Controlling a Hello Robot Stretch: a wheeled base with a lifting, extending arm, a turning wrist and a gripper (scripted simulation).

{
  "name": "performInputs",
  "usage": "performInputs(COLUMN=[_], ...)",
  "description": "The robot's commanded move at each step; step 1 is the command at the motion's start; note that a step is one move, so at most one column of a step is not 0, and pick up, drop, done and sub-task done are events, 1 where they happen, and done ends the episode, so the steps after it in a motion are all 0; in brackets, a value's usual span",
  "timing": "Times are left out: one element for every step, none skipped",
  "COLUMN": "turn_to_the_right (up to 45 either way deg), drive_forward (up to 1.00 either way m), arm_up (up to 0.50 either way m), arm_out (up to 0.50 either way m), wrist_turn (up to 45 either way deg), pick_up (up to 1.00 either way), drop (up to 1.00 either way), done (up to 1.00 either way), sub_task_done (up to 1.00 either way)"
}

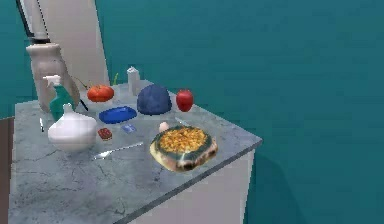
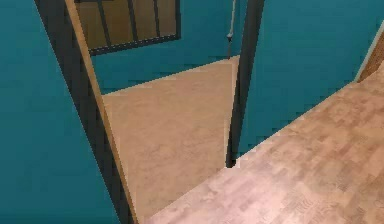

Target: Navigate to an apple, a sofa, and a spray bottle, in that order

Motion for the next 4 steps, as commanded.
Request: performInputs(turn_to_the_right=[0.0, 45.0, 45.0, 45.0], drive_forward=[0.00, 0.00, 0.00, 0.00], arm_up=[0.00, 0.00, 0.00, 0.00], arm_out=[0.00, 0.00, 0.00, 0.00], wrist_turn=[0.0, 0.0, 0.0, 0.0], pick_up=[0.00, 0.00, 0.00, 0.00], drop=[0.00, 0.00, 0.00, 0.00], done=[0.00, 0.00, 0.00, 0.00], sub_task_done=[1.00, 0.00, 0.00, 0.00])
